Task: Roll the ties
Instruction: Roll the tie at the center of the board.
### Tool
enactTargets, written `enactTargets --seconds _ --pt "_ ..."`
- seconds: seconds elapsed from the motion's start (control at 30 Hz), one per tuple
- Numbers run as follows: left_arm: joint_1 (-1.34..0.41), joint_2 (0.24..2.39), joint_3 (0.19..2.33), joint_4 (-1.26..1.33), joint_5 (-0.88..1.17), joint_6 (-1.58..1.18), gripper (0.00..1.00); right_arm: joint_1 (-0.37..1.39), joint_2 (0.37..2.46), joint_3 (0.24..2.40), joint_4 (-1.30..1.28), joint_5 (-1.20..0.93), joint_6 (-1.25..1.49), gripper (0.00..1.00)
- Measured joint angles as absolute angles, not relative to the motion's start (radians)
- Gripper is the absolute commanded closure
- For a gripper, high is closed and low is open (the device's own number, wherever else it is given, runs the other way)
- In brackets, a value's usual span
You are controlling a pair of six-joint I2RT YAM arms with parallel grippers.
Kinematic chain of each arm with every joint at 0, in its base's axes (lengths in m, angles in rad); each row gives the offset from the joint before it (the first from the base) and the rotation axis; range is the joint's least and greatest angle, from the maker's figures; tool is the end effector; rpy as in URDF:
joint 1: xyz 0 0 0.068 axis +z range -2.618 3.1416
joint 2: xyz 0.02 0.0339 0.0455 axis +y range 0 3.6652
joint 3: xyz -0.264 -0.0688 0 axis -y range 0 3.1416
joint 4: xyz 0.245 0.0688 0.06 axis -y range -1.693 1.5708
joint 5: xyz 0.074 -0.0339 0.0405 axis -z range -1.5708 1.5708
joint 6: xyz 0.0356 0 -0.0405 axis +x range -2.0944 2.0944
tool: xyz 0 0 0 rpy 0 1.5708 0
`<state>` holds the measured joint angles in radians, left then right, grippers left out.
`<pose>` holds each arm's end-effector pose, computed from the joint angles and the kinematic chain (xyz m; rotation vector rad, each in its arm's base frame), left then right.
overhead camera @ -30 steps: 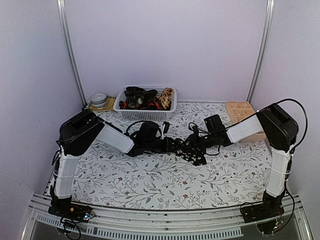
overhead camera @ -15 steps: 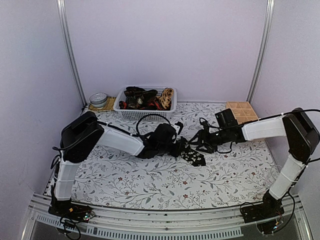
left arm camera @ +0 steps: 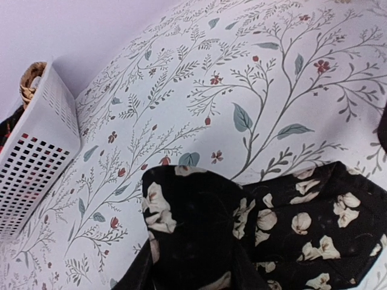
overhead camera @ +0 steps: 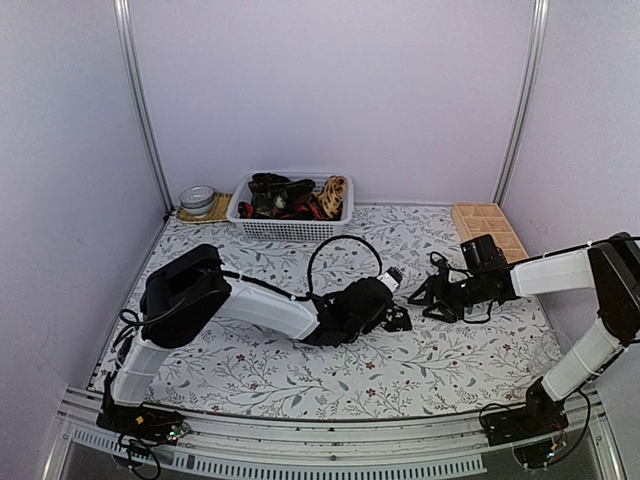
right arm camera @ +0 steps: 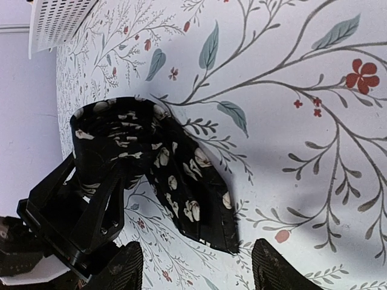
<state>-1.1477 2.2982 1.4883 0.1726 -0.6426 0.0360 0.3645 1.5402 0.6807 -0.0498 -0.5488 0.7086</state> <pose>0.2208 -0.4383 0.1136 0.8538 1.8830 0.0343 0.2563 0.1177 0.1486 0.2001 2.6385 1.0995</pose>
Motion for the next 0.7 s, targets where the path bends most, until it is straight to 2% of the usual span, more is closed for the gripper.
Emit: enactTargets --seconds 0.3,0.57,0.7 --pt "-1.181 2.337 1.515 0.182 -0.820 0.181 0.70 0.314 1.540 0.632 0.002 -0.560 0.720 0.39" --pt "-1.258 2.432 1.553 0.312 -0.984 0.407 0.69 0.274 1.526 0.580 0.028 -0.564 0.748 0.39" --pt "-1.279 2.466 1.586 0.345 -1.011 0.479 0.60 0.273 1.501 0.580 0.035 -0.565 0.752 0.39"
